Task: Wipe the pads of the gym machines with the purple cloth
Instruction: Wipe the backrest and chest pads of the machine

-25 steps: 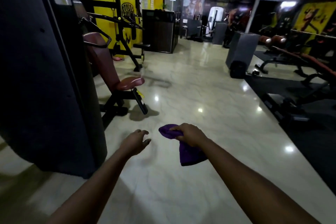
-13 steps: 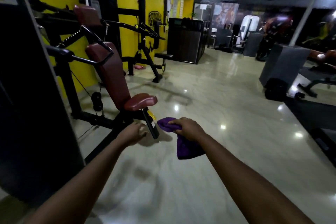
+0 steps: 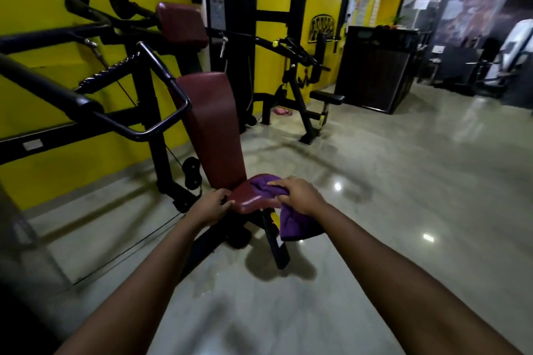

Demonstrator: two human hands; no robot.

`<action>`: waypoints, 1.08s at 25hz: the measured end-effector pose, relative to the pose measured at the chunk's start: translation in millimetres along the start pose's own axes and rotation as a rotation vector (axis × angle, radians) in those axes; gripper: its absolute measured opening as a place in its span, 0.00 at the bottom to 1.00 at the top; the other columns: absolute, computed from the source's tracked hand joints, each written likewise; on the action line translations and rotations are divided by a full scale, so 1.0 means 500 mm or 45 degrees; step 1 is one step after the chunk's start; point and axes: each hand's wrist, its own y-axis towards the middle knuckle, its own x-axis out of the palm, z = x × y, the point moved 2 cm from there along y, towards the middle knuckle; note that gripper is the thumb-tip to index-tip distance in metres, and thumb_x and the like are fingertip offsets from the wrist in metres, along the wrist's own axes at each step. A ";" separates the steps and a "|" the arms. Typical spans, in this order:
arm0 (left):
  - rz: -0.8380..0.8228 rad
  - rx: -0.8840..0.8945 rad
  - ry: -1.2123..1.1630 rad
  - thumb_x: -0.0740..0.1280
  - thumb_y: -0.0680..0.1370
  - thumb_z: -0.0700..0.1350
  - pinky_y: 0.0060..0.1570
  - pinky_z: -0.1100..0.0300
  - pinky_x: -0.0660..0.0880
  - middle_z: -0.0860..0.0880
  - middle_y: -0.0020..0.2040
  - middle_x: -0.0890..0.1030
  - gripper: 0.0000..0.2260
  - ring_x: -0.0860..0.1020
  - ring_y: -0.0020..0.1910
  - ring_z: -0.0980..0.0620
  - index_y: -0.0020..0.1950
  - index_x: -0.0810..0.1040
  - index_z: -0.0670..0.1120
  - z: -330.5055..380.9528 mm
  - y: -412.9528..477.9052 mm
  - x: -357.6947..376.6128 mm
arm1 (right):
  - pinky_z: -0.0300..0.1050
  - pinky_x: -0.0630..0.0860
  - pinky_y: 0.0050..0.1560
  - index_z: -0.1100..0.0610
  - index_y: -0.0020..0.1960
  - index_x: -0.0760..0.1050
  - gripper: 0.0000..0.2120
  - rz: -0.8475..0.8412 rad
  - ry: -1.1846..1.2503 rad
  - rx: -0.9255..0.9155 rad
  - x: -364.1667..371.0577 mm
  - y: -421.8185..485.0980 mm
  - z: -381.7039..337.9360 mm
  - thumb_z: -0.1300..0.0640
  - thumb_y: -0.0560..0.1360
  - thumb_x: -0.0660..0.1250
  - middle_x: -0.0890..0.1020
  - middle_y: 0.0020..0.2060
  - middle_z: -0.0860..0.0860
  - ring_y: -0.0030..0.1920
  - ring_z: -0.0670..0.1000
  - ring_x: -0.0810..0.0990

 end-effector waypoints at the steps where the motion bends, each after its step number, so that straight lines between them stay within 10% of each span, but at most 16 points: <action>1: 0.015 -0.033 -0.010 0.61 0.79 0.49 0.59 0.56 0.69 0.42 0.64 0.74 0.19 0.73 0.64 0.44 0.67 0.70 0.42 -0.006 0.055 -0.007 | 0.44 0.66 0.59 0.47 0.69 0.68 0.22 -0.009 0.003 -0.014 0.002 0.062 0.019 0.52 0.76 0.64 0.73 0.63 0.55 0.63 0.56 0.71; 16: 0.605 -0.553 -0.530 0.62 0.79 0.48 0.61 0.50 0.72 0.40 0.63 0.75 0.20 0.74 0.61 0.43 0.69 0.69 0.43 -0.161 0.747 -0.159 | 0.45 0.69 0.60 0.46 0.67 0.70 0.22 0.174 0.429 -0.341 0.071 0.948 0.152 0.55 0.74 0.67 0.75 0.63 0.52 0.62 0.54 0.74; 27: 1.251 -0.882 -0.838 0.55 0.81 0.54 0.70 0.51 0.58 0.42 0.77 0.55 0.27 0.58 0.75 0.44 0.77 0.51 0.48 -0.323 1.017 -0.293 | 0.56 0.69 0.60 0.45 0.69 0.68 0.27 0.486 0.504 -0.774 0.120 1.364 -0.086 0.57 0.71 0.65 0.70 0.68 0.56 0.62 0.60 0.71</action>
